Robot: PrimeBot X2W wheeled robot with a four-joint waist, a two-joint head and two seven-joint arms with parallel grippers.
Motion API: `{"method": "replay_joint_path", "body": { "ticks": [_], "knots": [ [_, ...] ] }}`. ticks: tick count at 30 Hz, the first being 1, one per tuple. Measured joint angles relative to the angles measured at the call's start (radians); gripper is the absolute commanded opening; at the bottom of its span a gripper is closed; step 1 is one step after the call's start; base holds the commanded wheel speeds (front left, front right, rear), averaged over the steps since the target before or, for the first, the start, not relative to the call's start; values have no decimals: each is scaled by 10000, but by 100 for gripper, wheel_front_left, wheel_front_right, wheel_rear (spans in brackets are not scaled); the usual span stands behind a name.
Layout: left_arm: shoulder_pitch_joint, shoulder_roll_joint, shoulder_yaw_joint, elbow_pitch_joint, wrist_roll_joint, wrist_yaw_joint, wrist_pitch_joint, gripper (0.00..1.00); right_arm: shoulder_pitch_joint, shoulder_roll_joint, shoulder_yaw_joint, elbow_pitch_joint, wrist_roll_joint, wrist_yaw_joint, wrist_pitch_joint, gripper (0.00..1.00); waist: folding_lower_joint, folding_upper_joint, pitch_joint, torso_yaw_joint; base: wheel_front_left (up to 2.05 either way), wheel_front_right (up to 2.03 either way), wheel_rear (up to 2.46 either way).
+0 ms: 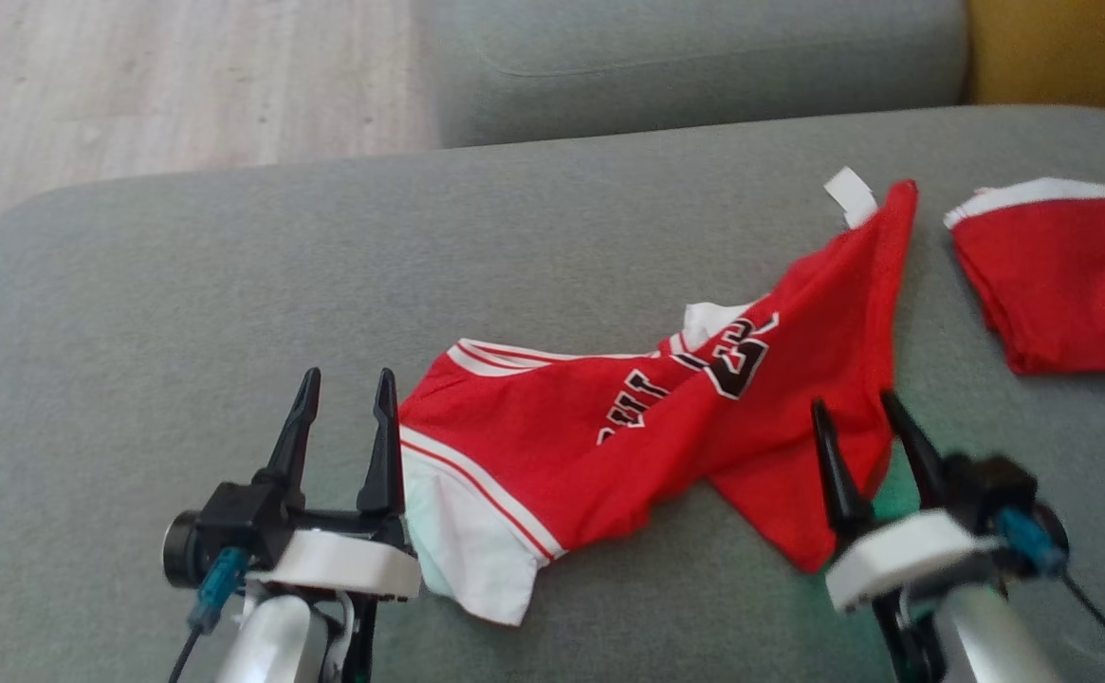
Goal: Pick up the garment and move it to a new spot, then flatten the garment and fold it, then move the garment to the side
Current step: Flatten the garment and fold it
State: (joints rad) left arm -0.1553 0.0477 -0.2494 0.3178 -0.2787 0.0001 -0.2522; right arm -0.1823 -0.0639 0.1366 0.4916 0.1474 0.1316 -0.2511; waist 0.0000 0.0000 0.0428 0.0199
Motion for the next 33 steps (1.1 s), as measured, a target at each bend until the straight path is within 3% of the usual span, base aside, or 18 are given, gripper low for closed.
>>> {"method": "replay_joint_path", "body": {
  "ticks": [10, 14, 23, 24, 25, 29, 33],
  "knots": [
    [-12, 0, -12, -4, 0, -15, 0, 100, 826, 155, -876, -178, -13, 0, 265, 100, 0, 0, 226, -531, 0, 0, 0],
    [-17, 0, -54, 29, 0, -71, 0, 100, 1248, 157, -794, 466, 127, 0, 1035, 100, 0, 0, 207, -498, 0, 0, 0],
    [-18, 0, -75, 79, -2, -92, 0, 100, 1204, 165, -102, 1035, 848, 0, 1486, 100, 0, 0, 228, -255, 0, 0, 0],
    [-18, 0, -73, 79, -2, -92, 0, 100, 1142, 165, -75, 1081, 846, 0, 1540, 65, -1, 0, 246, -232, 0, 0, 0],
    [-19, 0, -73, 79, -2, -92, 0, 100, 1064, 165, -77, 1135, 844, 0, 1559, 4, 0, 0, 262, -211, 0, 0, 0],
    [-21, 0, -38, 73, -2, -92, 0, 100, 842, 176, -504, 1315, 543, 0, 1553, 0, 0, 0, 310, -221, 0, 0, 0],
    [-22, 0, 27, 73, -2, -92, 0, 100, 799, 213, -1942, 1352, -493, 0, 1551, 0, 0, 0, 323, -344, 0, 0, 0]
  ]
}}
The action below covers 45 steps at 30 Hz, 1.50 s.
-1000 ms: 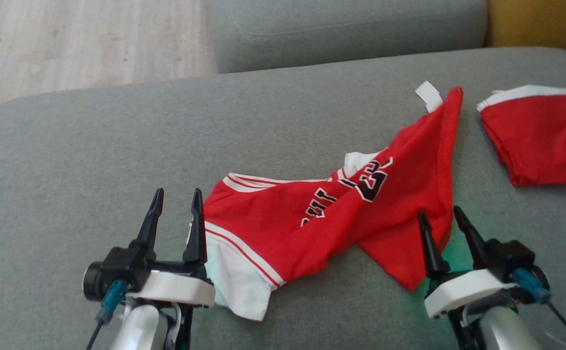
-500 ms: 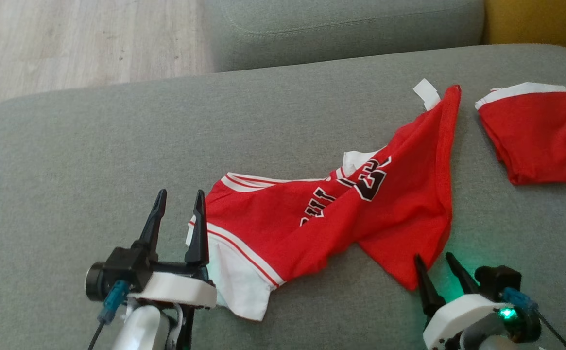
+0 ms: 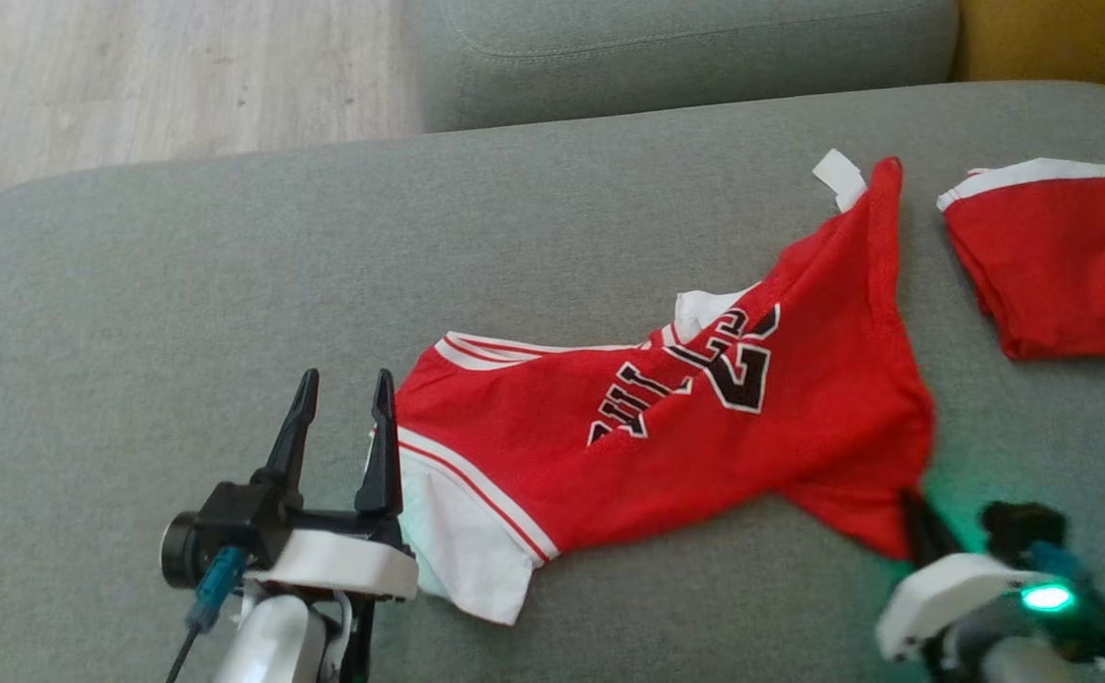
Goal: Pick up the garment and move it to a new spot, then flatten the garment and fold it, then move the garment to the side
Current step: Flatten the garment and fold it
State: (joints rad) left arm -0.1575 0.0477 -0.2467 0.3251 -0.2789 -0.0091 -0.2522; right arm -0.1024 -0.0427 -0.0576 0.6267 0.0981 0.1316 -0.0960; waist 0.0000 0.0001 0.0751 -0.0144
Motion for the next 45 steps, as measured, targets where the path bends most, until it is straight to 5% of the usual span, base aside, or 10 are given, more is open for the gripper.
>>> {"method": "replay_joint_path", "body": {
  "ticks": [5, 10, 11, 12, 13, 18, 23, 31, 45],
  "knots": [
    [-2, 0, 15, 0, 0, 0, 0, 100, 38, -4, -2065, -591, -1187, 0, 362, 0, 0, 0, -44, -187, 0, 0, 0],
    [-6, 0, 8, 2, 0, 0, 0, 100, 195, 4, -2631, -1175, -1519, 0, 1053, 0, 0, 0, -107, -282, 0, 0, 0],
    [-6, 0, 6, 2, 0, 0, 0, 100, 215, 2, -2633, -1216, -1521, 0, 1298, 13, 0, 0, -116, -288, 0, 0, 0],
    [-6, 0, -4, 2, 0, 0, 0, 100, 272, 8, -2627, -1306, -1590, 0, 1534, 95, 0, 0, -123, -289, 0, 0, 0],
    [-6, 0, -12, 6, 0, 0, 0, 100, 366, 19, -2635, -1459, -1751, 0, 1593, 100, 0, 0, -126, -286, 0, 0, 0],
    [-12, 0, -61, 27, 0, 0, 0, 100, 430, 21, -2441, -2477, -1492, 0, 993, 100, 0, 0, -134, -187, 0, 0, 0],
    [-14, 0, -102, 58, 0, -8, 0, 100, -46, 8, -884, -3285, -780, 0, 69, 100, 0, 0, -125, 29, 0, 0, 0],
    [-267, 0, -456, 71, -107, -6, 0, 100, -1764, -90, 1001, -3208, -1611, 0, 1080, 100, 0, 0, 149, 627, 0, 0, 0],
    [-828, -10, -1348, 123, -767, 196, 0, 100, -5300, -3208, 6251, 897, 364, 0, 4366, 100, 1, 0, 907, 2364, 0, 0, 0]
  ]
}}
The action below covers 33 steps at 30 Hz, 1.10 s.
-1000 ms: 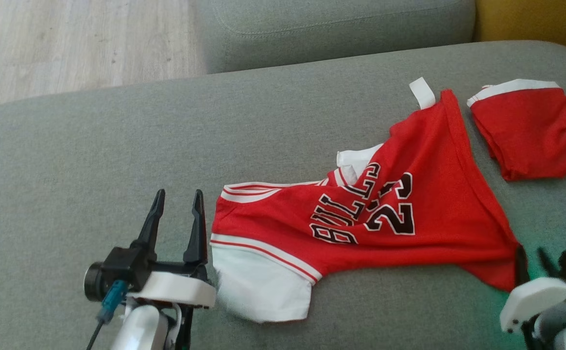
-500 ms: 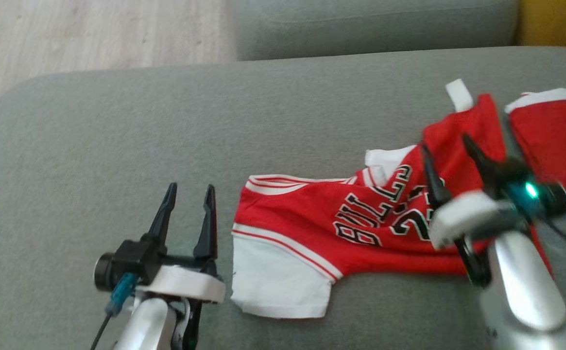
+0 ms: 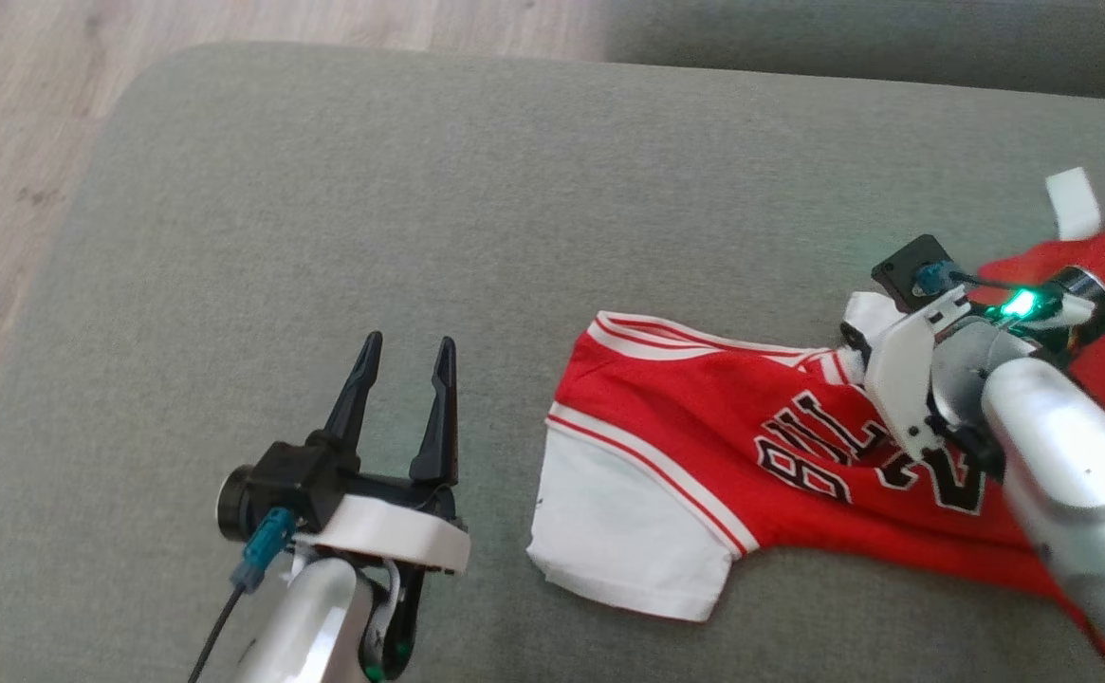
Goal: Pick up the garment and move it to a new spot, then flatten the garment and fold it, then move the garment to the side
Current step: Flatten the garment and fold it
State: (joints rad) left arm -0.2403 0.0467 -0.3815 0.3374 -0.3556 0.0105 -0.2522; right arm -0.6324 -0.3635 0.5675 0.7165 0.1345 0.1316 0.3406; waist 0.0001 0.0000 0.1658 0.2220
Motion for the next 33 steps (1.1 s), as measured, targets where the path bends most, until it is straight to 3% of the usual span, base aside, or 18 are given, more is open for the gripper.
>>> {"method": "replay_joint_path", "body": {
  "ticks": [7, 12, 13, 14, 15, 16, 22, 33],
  "knots": [
    [-29, 0, -100, -17, -161, 86, 0, 100, -1026, -988, 2311, 207, 1653, 0, 1012, 100, -1, 0, 210, 416, 0, 0, 0],
    [-134, -2, -215, -71, -261, 161, 0, 100, -1570, -1411, 3271, 184, 2821, 0, 1743, 100, -2, 0, 381, 570, 0, 0, 0],
    [-181, 0, -221, -71, -261, 161, 0, 100, -1656, -1478, 3400, 171, 3051, 0, 1906, 89, -2, 0, 418, 596, 0, 0, 0],
    [-231, -2, -224, -71, -261, 161, 0, 100, -1759, -1528, 3536, 161, 3348, 0, 2121, 33, -1, 0, 451, 621, 0, 0, 0],
    [-270, -2, -224, -73, -261, 161, 0, 100, -1851, -1584, 3689, 119, 3597, 0, 2295, 33, -2, 0, 480, 643, 0, 0, 0],
    [-289, -4, -224, -82, -261, 161, 0, 100, -1933, -1636, 3829, 63, 3824, 0, 2464, 0, -2, 0, 504, 663, 0, 0, 0],
    [-294, -4, -221, -81, -261, 167, 0, 100, -2011, -1758, 4090, -201, 4794, 0, 2297, 0, -1, 0, 555, 687, 0, 0, 0],
    [-488, -10, -383, -155, -351, 171, 0, 100, -3719, -903, 2815, 1058, 4725, 0, -886, 0, 0, 0, 748, 791, 0, 0, 0]
  ]
}}
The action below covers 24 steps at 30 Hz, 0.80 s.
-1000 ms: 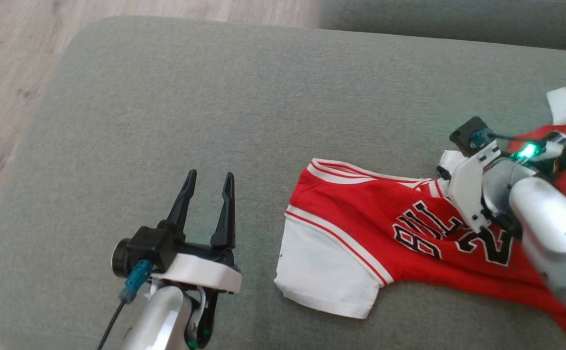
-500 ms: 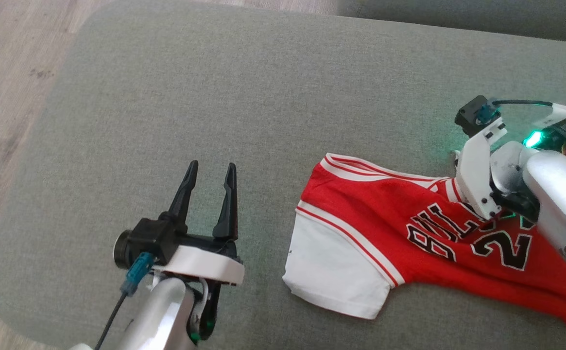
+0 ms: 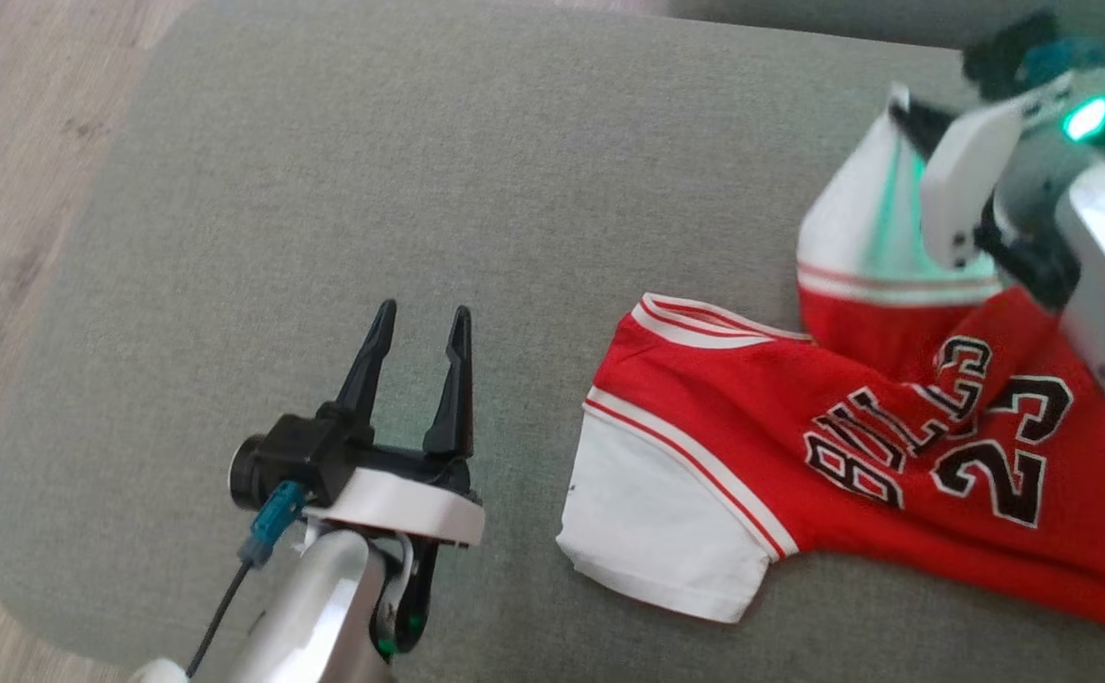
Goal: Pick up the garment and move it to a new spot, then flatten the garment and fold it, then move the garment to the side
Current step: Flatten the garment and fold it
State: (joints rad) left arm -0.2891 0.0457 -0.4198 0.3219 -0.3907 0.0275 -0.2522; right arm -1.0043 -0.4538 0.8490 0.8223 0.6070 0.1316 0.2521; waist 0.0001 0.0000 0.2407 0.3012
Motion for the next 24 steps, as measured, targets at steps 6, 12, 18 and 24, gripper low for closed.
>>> {"method": "replay_joint_path", "body": {
  "ticks": [6, 12, 18, 24],
  "knots": [
    [-179, -4, -230, -61, -219, 4, 0, 100, -1254, 393, -541, 1099, -686, 0, -1505, 0, 0, 0, 287, 364, 0, 0, 0],
    [-289, -12, -679, -161, -593, 79, 0, 100, -3173, 662, -1306, 2495, -1812, 0, -3095, 0, 0, 0, 582, 960, 0, 0, 0],
    [-474, -25, -980, -303, -859, 167, -2, 100, -4691, 727, -2000, 3747, -3154, 0, -4345, 0, 0, 0, 825, 1496, 0, 0, 0],
    [-542, -29, -1066, -345, -980, 268, -2, 100, -5190, 1095, -2217, 4673, -4846, 0, -4148, 100, 0, 0, 1049, 1828, 0, 0, 0]
  ]
}}
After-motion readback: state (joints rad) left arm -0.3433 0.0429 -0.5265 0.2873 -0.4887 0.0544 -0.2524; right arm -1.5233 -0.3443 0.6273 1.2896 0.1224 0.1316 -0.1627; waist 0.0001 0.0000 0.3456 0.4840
